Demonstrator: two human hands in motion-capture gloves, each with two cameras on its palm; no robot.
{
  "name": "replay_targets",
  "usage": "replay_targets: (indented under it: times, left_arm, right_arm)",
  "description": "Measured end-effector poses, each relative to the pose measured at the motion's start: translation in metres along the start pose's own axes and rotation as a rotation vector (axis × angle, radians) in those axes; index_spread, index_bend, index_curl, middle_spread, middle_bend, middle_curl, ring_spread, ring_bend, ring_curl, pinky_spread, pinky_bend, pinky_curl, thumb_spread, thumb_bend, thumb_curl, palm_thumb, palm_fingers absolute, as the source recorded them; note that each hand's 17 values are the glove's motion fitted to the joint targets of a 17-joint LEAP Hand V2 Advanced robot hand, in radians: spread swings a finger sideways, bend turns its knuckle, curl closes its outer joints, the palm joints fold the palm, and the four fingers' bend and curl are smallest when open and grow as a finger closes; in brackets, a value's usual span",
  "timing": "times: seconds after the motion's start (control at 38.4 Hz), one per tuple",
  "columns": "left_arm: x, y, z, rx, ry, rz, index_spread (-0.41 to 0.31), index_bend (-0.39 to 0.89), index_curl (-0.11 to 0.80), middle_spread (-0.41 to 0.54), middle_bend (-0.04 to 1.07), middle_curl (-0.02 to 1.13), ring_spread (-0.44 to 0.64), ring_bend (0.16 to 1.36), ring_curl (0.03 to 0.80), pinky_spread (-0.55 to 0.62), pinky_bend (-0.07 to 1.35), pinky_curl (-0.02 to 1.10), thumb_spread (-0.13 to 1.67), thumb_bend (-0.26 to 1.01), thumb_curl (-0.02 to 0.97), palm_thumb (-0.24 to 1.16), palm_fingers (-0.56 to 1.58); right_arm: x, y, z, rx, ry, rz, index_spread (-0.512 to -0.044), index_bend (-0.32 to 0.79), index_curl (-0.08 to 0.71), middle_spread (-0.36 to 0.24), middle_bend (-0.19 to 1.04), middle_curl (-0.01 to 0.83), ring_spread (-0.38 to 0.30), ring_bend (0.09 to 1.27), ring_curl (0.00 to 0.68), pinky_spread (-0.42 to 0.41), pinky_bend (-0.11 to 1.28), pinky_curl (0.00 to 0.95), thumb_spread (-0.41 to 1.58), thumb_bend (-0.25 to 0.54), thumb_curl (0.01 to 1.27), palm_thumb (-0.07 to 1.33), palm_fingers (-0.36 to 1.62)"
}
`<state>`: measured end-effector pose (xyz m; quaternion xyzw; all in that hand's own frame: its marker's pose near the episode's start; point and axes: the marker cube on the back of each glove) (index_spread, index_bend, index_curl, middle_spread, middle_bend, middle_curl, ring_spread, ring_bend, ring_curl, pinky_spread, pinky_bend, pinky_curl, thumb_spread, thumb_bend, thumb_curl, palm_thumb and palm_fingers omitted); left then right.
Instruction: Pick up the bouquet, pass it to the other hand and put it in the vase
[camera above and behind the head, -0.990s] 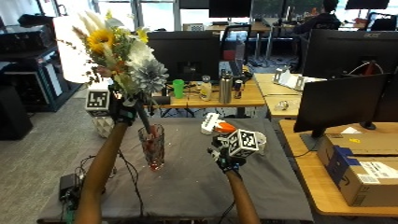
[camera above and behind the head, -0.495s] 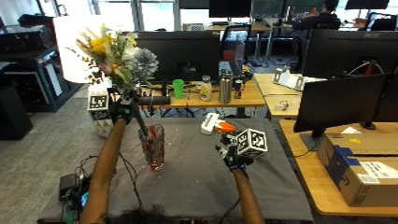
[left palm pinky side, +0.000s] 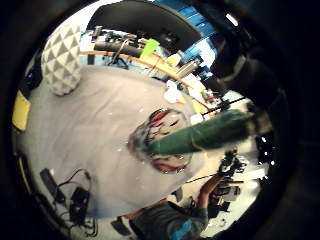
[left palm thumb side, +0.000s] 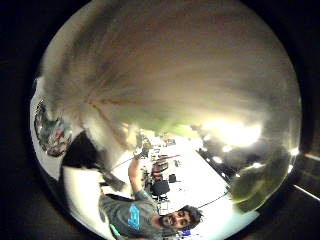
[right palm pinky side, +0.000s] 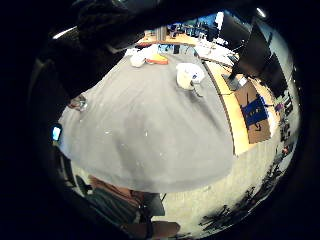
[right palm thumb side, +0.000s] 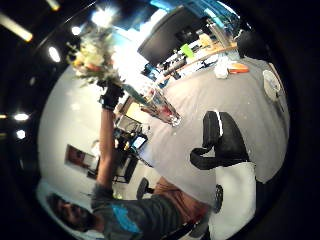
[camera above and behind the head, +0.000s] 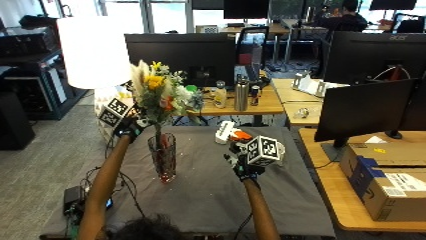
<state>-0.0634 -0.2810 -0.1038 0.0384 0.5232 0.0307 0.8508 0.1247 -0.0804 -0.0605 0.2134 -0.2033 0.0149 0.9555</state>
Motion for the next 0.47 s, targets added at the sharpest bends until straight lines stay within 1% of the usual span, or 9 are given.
replay_targets:
  times: [0.03,0.05,0.08,0.16,0.23,0.26,0.36,0.42,0.47]
  left_arm:
    - [-0.001,0.006,0.000,-0.018,-0.013,-0.062,-0.089,0.09,0.427,-0.184,0.35,0.58,-0.21,0.73,0.481,-0.06,0.49,0.49,1.08,-0.03,0.258,0.43,0.44]
    - [0.000,0.012,0.000,-0.041,-0.035,-0.103,-0.078,0.08,0.418,-0.148,0.29,0.56,-0.16,0.71,0.474,-0.01,0.52,0.49,1.06,-0.03,0.258,0.42,0.32]
    - [0.000,0.019,-0.001,-0.070,-0.071,-0.135,-0.063,0.08,0.410,-0.113,0.24,0.56,-0.13,0.71,0.477,0.03,0.53,0.50,1.05,-0.03,0.259,0.42,0.26]
    - [-0.007,0.043,0.000,-0.196,-0.234,-0.213,-0.024,0.07,0.373,-0.023,0.16,0.50,-0.03,0.68,0.435,0.12,0.57,0.48,1.03,-0.03,0.262,0.41,0.19]
    - [-0.027,0.058,-0.004,-0.315,-0.415,-0.260,-0.016,0.12,0.357,0.033,0.14,0.43,0.03,0.66,0.391,0.20,0.56,0.45,1.00,-0.03,0.264,0.40,0.22]
    - [-0.034,0.062,-0.006,-0.354,-0.479,-0.280,-0.022,0.14,0.357,0.033,0.16,0.42,0.05,0.65,0.380,0.21,0.55,0.44,1.00,-0.03,0.263,0.40,0.26]
    - [-0.052,0.079,-0.026,-0.459,-0.722,-0.404,-0.031,0.15,0.353,0.065,0.16,0.39,0.09,0.64,0.353,0.24,0.54,0.42,1.00,-0.04,0.259,0.37,0.32]
    - [-0.056,0.087,-0.038,-0.470,-0.826,-0.518,-0.032,0.15,0.353,0.076,0.16,0.39,0.11,0.64,0.353,0.26,0.54,0.42,1.00,-0.03,0.259,0.36,0.33]
    - [-0.060,0.098,-0.053,-0.463,-0.907,-0.718,-0.036,0.16,0.354,0.084,0.17,0.39,0.11,0.64,0.352,0.27,0.53,0.41,1.00,-0.03,0.258,0.35,0.34]
  right_arm:
    - [-0.002,0.000,0.000,0.001,0.000,-0.002,-0.268,0.19,0.433,0.033,0.16,0.359,0.167,0.19,0.309,0.339,0.43,0.363,1.13,-0.016,0.52,0.89,0.59]
    - [-0.003,0.001,-0.001,0.001,0.000,-0.004,-0.269,0.19,0.434,0.034,0.16,0.358,0.167,0.18,0.309,0.339,0.43,0.363,1.13,-0.016,0.52,0.89,0.59]
    - [-0.005,0.002,-0.001,0.002,0.000,-0.006,-0.269,0.19,0.435,0.034,0.16,0.357,0.167,0.19,0.309,0.338,0.42,0.362,1.13,-0.016,0.52,0.89,0.59]
    - [-0.009,0.002,0.001,0.006,-0.002,-0.014,-0.269,0.19,0.436,0.036,0.16,0.352,0.168,0.18,0.307,0.340,0.42,0.362,1.13,-0.016,0.52,0.89,0.59]
    - [-0.012,0.002,0.002,0.015,-0.003,-0.022,-0.269,0.19,0.438,0.041,0.16,0.347,0.168,0.18,0.306,0.340,0.41,0.361,1.13,-0.018,0.51,0.89,0.58]
    - [-0.013,0.002,0.002,0.017,-0.004,-0.023,-0.269,0.19,0.439,0.041,0.16,0.346,0.168,0.18,0.306,0.339,0.40,0.359,1.13,-0.018,0.51,0.89,0.58]
    - [-0.016,0.001,0.002,0.019,-0.013,-0.027,-0.268,0.19,0.440,0.043,0.16,0.341,0.169,0.18,0.303,0.338,0.40,0.362,1.13,-0.017,0.51,0.89,0.57]
    - [-0.018,0.000,0.001,0.026,-0.016,-0.031,-0.268,0.19,0.440,0.044,0.16,0.338,0.173,0.18,0.303,0.339,0.40,0.362,1.13,-0.016,0.51,0.89,0.57]
    - [-0.021,-0.001,0.001,0.033,-0.017,-0.037,-0.268,0.20,0.442,0.044,0.16,0.336,0.175,0.18,0.301,0.339,0.39,0.360,1.13,-0.016,0.51,0.89,0.57]
